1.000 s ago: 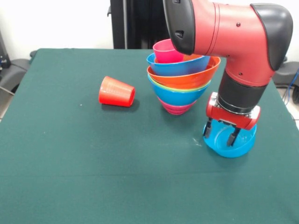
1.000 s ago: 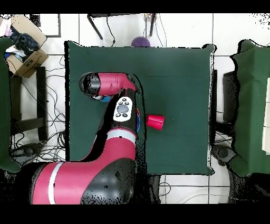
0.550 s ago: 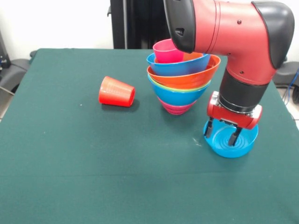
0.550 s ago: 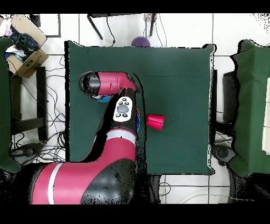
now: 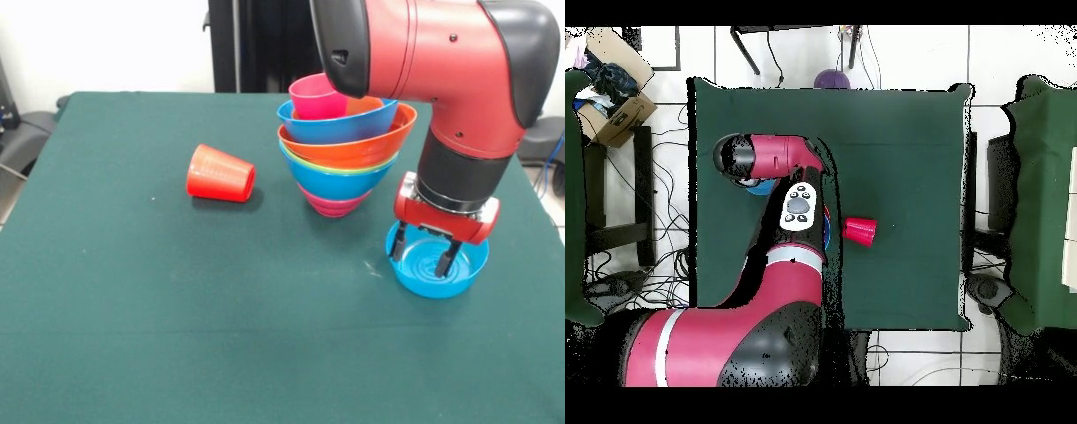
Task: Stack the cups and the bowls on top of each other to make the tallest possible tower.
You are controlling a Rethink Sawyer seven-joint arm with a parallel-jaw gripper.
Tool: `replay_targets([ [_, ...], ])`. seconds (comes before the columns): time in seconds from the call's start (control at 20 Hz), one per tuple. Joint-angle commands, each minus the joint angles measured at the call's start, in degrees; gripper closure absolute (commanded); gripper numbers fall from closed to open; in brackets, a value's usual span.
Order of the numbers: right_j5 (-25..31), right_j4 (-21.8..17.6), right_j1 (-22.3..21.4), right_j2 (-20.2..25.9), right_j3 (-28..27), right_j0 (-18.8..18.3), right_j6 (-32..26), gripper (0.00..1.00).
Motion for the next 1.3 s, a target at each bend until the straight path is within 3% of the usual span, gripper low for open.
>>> replay_targets([
  [0.05,4.8,0.3,1.3,4.7,-3.4,-0.9,2.7,0.00],
  [1.3,10.0,-0.5,-1.3,5.6,-4.5,-3.8,-1.7,0.00],
])
